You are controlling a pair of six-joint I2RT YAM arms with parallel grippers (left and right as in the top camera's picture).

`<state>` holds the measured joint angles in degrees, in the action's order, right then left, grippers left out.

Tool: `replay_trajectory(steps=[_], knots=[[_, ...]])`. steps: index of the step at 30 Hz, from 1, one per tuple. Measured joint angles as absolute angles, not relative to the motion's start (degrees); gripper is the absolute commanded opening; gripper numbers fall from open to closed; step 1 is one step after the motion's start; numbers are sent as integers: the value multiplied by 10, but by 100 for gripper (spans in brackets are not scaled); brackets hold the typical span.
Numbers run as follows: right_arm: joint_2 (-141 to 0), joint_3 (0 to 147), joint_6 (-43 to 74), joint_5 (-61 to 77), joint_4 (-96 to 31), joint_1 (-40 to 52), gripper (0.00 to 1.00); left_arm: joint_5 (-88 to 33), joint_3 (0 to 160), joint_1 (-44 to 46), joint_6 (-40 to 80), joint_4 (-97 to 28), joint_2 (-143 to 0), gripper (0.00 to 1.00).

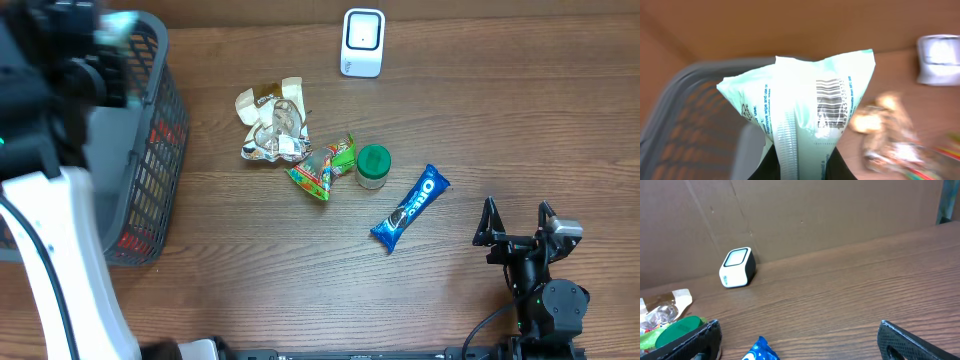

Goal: Scan the item barcode
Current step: 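Lift the mint-green pack and carry it toward the scanner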

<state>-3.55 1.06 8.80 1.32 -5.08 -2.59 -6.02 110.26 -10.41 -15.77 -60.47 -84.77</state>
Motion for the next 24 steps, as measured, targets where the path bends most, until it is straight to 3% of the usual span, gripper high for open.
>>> replay_trajectory(steps=[5,11,18,24], knots=[[-36,11,88,13,-51,-26,100,-74,1105,44,-153,-699,-811,7],[-36,11,88,13,-44,-26,100,-75,1105,161,-151,-782,-855,7],[-36,11,88,13,-37,-26,100,-75,1100,221,-151,-814,-949,4],[-36,11,88,13,-36,-26,100,-88,997,243,-151,-741,-988,4]])
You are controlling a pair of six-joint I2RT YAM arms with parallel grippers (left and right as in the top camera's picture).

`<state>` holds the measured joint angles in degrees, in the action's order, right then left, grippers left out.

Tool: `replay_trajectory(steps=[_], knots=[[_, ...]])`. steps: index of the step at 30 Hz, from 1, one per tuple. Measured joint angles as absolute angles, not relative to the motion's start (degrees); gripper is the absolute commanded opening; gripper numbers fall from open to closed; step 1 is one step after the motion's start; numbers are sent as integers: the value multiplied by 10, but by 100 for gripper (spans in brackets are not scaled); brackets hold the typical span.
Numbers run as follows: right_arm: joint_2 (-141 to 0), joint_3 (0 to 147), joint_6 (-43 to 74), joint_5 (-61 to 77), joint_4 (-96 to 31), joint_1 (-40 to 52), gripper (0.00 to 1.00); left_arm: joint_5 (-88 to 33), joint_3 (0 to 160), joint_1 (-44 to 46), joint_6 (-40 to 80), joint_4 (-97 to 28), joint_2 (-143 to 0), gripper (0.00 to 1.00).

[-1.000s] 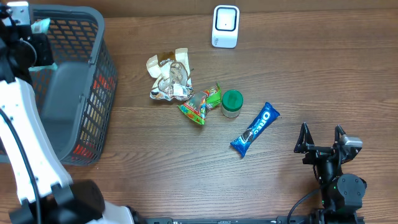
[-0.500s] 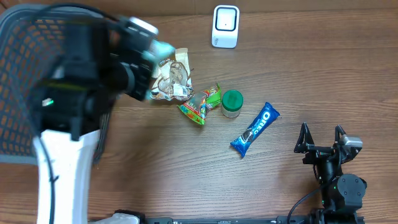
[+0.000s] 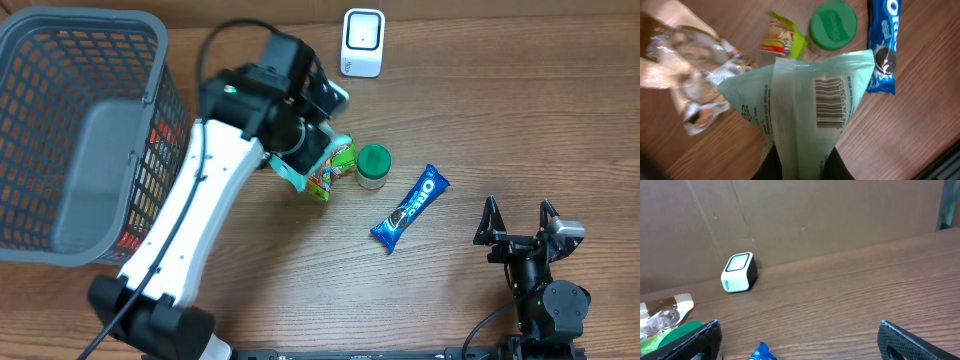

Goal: Scan the item barcode
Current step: 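Lift the mint-green pack and carry it toward the scanner, then set the mint-green pack down left of the Oreo pack and release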

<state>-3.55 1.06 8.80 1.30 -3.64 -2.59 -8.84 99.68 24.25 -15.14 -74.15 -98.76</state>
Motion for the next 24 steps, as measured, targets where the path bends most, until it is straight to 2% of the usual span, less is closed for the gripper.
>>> replay_trajectory(steps=[13,21,22,23,24], knots=[[-36,11,88,13,-35,-26,100,-157,652,283,-151,-486,-988,6],[-36,11,88,13,-35,-26,100,-170,611,305,-151,-429,-988,10],[-36,11,88,13,-36,-26,100,-171,611,308,-151,-427,-988,13],[-36,11,88,13,-35,-26,100,-172,611,313,-151,-425,-988,22],[-36,11,88,13,-35,-26,100,-173,611,319,-153,-424,-988,37]])
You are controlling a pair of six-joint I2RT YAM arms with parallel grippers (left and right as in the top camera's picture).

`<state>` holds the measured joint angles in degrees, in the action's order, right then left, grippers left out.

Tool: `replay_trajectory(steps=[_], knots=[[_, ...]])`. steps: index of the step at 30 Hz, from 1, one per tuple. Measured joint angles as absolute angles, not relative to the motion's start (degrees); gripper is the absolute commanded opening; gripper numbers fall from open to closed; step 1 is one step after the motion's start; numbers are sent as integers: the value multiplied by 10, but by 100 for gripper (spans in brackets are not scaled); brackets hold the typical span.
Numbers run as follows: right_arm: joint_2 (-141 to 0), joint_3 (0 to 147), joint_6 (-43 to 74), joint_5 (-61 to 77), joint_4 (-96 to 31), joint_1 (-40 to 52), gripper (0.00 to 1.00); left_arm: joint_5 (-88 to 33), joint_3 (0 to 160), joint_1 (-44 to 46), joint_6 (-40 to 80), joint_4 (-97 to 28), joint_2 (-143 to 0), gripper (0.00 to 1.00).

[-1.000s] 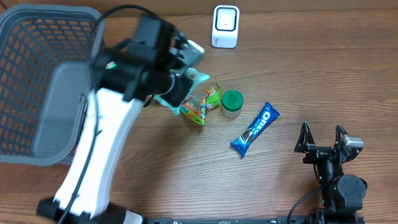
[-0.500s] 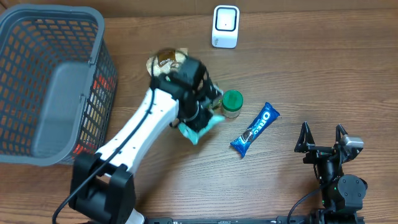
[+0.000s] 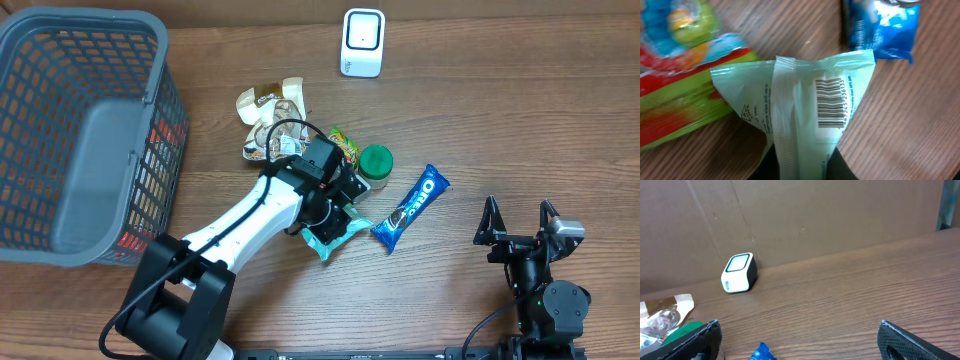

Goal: Scan the item barcode
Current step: 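Set the mint-green pack down left of the Oreo pack and release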

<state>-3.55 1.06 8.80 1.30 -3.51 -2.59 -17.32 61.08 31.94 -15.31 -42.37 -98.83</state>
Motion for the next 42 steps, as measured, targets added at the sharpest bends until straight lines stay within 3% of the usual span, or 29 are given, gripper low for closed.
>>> replay_trajectory(steps=[1,3,16,29,34,42], knots=[[-36,11,88,13,-35,-26,100,-174,611,326,-153,-423,-988,68],[-36,11,88,13,-35,-26,100,-176,611,341,-151,-419,-988,100],[-36,11,88,13,-35,-26,100,-163,624,356,-119,-451,-978,100],[-36,11,88,13,-36,-26,100,59,843,343,-102,-638,-717,100],[-36,11,88,13,-36,-26,100,116,878,215,-67,-643,-665,100],[-36,11,88,18,-36,-26,100,44,896,-142,-9,-601,-627,100]])
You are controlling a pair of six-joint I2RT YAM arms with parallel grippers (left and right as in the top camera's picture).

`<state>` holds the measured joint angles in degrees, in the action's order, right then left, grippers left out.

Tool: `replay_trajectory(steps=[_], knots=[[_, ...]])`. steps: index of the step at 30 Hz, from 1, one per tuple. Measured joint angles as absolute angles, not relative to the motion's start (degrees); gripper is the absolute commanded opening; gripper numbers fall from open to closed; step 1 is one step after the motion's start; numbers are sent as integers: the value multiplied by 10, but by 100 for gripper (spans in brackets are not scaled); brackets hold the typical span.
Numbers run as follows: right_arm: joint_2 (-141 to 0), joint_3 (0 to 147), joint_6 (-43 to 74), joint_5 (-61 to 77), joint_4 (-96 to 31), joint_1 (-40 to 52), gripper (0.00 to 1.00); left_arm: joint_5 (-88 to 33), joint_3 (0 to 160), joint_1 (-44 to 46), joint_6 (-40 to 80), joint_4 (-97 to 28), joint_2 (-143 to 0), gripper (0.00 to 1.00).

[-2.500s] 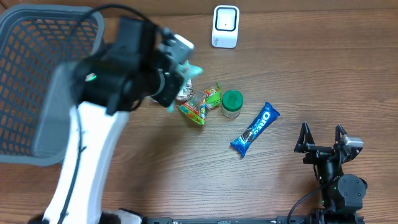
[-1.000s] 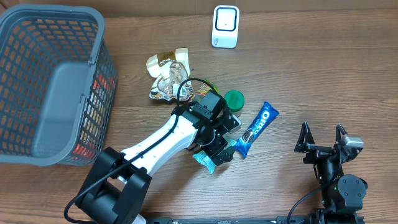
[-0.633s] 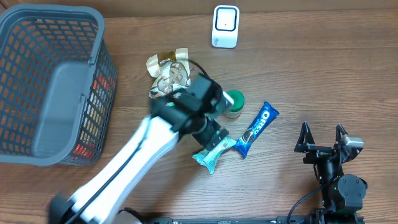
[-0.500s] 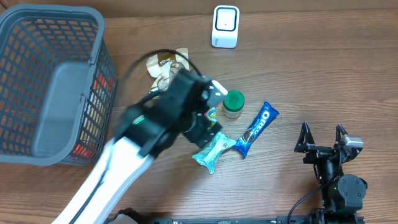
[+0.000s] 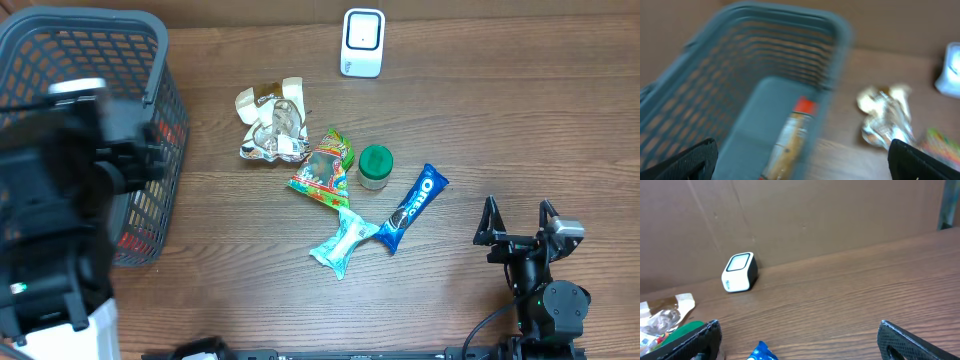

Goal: Scan the item barcode
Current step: 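Set the mint-green pack down left of the Oreo pack and release, then move the left gripper back into the basket toward the spaghetti pack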

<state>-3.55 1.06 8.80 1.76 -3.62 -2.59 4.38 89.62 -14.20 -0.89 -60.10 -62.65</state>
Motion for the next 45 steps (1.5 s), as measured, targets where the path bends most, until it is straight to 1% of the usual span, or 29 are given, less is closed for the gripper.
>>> replay_trajectory(steps=[4,7,9,13,18,23,27,37,45], knots=[[-36,11,88,30,-36,-26,100,-40,898,-279,10,-577,-656,100],[-36,11,88,34,-36,-26,100,-73,899,-337,14,-561,-705,100],[-36,11,88,37,-36,-26,100,-84,900,-352,9,-559,-741,100],[-36,11,88,39,-36,-26,100,-101,900,-355,-23,-553,-818,99],[-36,11,88,41,-36,-26,100,-111,900,-355,-94,-525,-903,100],[-36,11,90,41,-36,-26,100,-148,900,-352,-194,-540,-957,99],[-36,11,90,41,-36,-26,100,-188,900,-349,-251,-557,-993,100],[-36,11,90,41,-36,-26,100,-221,900,-318,-310,-585,-1104,100],[-36,11,90,41,-36,-26,100,-197,900,-313,-318,-581,-1158,100]])
